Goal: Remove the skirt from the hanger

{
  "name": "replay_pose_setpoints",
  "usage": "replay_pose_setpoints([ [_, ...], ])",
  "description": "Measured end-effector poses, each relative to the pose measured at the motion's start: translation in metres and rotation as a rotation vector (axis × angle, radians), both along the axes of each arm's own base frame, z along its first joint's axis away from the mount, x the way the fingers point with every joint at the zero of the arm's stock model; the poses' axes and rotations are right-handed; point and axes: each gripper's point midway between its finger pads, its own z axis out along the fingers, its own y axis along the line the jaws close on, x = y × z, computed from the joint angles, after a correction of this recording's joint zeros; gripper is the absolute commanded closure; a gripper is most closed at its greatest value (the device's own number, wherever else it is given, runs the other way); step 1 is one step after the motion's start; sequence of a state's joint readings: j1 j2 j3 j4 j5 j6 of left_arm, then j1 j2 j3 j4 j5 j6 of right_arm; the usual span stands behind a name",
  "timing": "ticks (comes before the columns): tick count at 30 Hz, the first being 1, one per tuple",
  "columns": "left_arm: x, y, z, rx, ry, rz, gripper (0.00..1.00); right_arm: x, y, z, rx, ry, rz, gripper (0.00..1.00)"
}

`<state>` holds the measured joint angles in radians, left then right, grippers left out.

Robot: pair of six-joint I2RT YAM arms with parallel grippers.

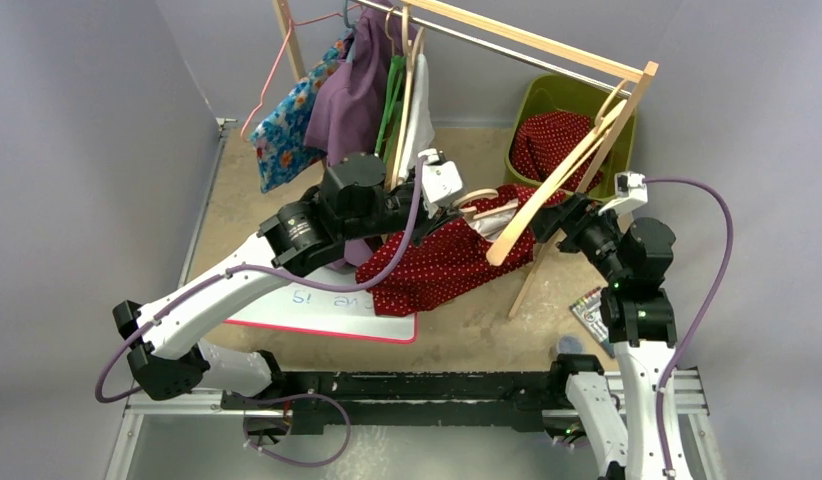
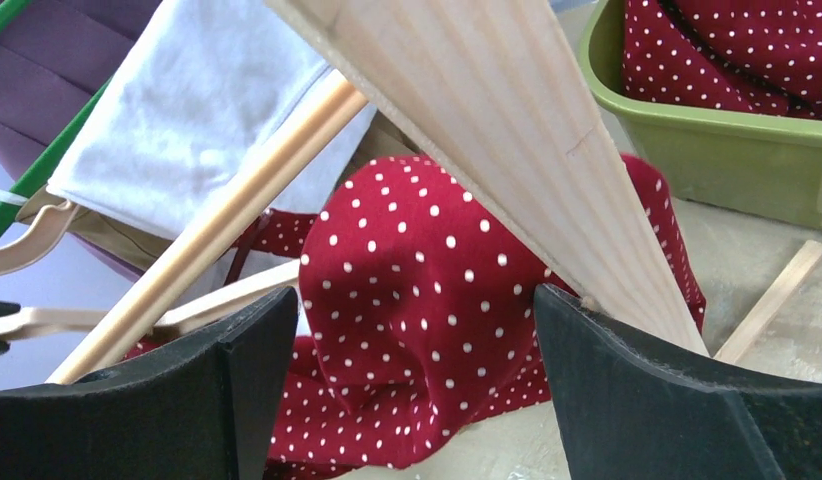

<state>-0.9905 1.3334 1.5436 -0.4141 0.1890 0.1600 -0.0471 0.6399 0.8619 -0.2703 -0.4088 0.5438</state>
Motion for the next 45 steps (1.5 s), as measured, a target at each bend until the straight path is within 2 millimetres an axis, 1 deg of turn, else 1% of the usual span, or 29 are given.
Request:
replay_pose_setpoints([
  [9, -0.011, 0.0, -0.001, 0.033, -0.014, -0.068, 1.0, 0.005, 0.0, 0.001, 0.011, -0.018, -0.005, 0.18],
  [13, -0.012, 0.002, 0.0, 0.033, -0.015, -0.069, 1.0, 0.006, 0.0, -0.001, 0.014, -0.013, -0.007, 0.15],
  [19, -0.009, 0.008, 0.006, 0.019, -0.027, -0.033, 1.0, 0.008, 0.001, -0.003, 0.022, -0.013, -0.003, 0.16],
  [24, -0.009, 0.014, 0.025, -0.049, -0.049, -0.003, 1.0, 0.009, 0.001, -0.005, 0.021, -0.002, -0.001, 0.16],
  [28, -0.007, 0.015, 0.038, -0.1, -0.056, 0.016, 1.0, 0.011, 0.001, -0.007, 0.02, 0.005, 0.003, 0.15],
  [38, -0.002, 0.015, 0.049, -0.15, -0.054, 0.054, 1.0, 0.008, 0.002, -0.005, 0.021, -0.006, 0.01, 0.15],
  [45, 0.013, 0.019, 0.068, -0.228, -0.078, 0.145, 1.0, 0.005, 0.005, -0.002, 0.023, -0.017, 0.024, 0.15],
])
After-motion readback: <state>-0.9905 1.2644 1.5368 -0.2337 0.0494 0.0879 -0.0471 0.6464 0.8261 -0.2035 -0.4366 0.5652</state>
